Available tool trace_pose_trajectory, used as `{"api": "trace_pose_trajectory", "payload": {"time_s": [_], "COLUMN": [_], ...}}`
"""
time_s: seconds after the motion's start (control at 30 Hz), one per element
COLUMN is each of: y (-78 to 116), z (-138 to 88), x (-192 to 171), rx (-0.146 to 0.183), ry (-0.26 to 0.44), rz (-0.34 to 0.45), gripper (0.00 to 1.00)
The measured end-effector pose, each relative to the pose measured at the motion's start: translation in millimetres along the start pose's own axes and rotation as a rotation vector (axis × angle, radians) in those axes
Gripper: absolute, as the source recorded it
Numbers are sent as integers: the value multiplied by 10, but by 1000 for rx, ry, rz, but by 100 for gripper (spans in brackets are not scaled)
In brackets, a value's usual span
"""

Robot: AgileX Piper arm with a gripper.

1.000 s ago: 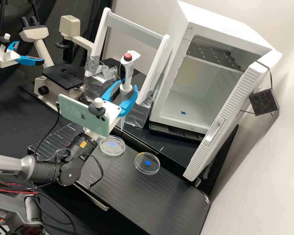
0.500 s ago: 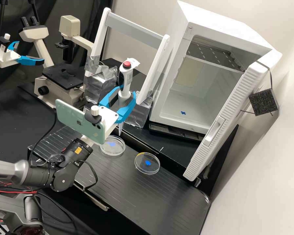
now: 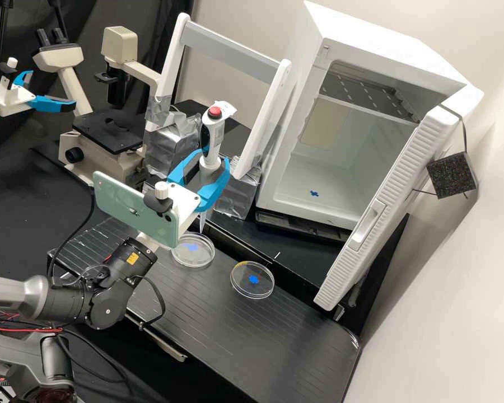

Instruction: Use the pipette

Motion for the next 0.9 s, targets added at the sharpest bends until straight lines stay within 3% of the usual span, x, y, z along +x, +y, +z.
{"api": "trace_pose_trajectory", "payload": {"time_s": [0.23, 0.5, 0.67, 0.9], "y": [-36, -46, -33, -12], "z": [-49, -250, -397, -567], "x": [33, 480, 869, 1529], "rx": [19, 39, 41, 22], "ry": [36, 166, 157, 47], "rz": [-29, -163, -231, -298], "gripper": [0, 0, 0, 0]}}
